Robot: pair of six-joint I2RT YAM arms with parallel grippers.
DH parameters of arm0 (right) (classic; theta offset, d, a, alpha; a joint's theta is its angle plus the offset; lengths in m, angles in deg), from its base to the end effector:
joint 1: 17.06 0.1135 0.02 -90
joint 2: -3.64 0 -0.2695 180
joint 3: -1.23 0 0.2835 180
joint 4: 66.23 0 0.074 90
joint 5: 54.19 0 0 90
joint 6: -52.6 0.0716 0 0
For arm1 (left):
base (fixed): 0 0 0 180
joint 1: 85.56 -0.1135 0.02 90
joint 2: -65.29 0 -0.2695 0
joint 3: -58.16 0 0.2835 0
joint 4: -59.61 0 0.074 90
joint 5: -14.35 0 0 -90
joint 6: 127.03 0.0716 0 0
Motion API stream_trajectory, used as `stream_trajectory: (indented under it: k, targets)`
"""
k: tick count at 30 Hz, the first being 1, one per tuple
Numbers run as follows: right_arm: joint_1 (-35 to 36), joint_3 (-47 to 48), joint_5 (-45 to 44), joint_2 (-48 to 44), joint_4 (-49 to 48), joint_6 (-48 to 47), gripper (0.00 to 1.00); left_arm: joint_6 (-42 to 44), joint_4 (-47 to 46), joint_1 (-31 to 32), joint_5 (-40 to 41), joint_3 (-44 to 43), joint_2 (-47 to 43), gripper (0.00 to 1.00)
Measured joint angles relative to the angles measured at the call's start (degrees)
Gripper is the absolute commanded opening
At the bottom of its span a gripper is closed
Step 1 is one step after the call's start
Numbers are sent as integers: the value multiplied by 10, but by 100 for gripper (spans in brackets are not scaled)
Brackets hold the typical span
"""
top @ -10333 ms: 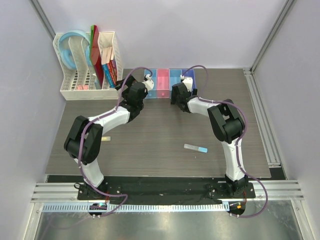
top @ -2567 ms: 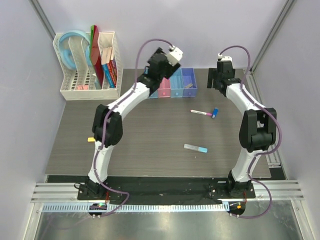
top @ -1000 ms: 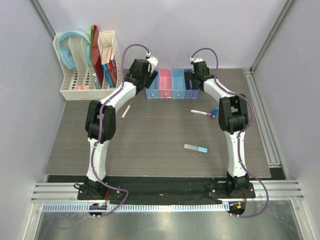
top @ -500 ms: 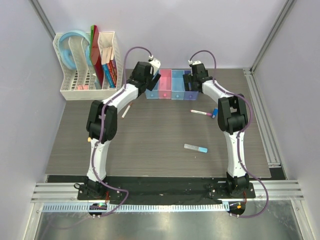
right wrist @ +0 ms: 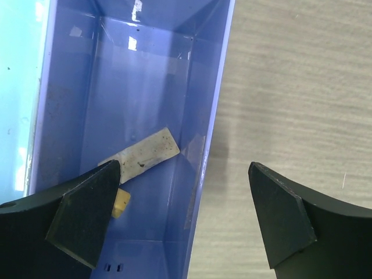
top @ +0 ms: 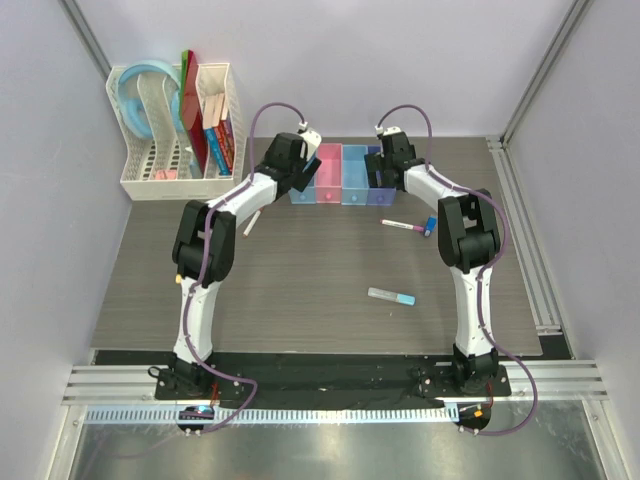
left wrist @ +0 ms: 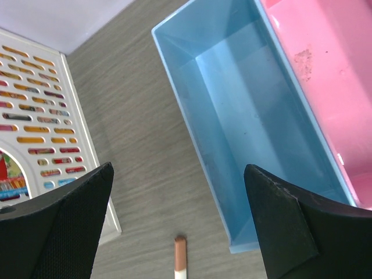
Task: Sort the stationery into containers
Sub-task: Move the storage box to the center of the board.
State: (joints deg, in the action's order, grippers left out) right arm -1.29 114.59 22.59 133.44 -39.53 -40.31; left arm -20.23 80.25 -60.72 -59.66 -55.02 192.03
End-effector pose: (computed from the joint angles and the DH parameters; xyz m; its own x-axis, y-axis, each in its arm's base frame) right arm 0.5523 0.1390 0.1421 -0.6519 -0.2355 -0.7208 -0.1373 0.9715 -0.1932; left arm 0.5300 -0.2236 0.1827 -0.4314 0.5059 -0.7470 0.3361 0.8585 0.3873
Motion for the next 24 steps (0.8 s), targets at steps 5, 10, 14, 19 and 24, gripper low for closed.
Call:
stream_trajectory:
  k: [5, 10, 14, 19, 24]
  targets:
    - [11, -39, -2, -27, -2, 0, 98, -2, 2, 8, -11, 55, -40, 93]
    - [21, -77, -2, -53, -3, 2, 98, -5, 3, 18, -21, 103, -74, 93]
    - [28, -106, -2, -73, -3, 5, 98, -6, 4, 21, -23, 127, -90, 94]
    - [38, -132, -4, -94, -1, 5, 98, -9, 4, 21, -21, 144, -96, 94]
    - [44, -134, -17, -102, 10, -3, 99, -9, 4, 21, -9, 149, -101, 98]
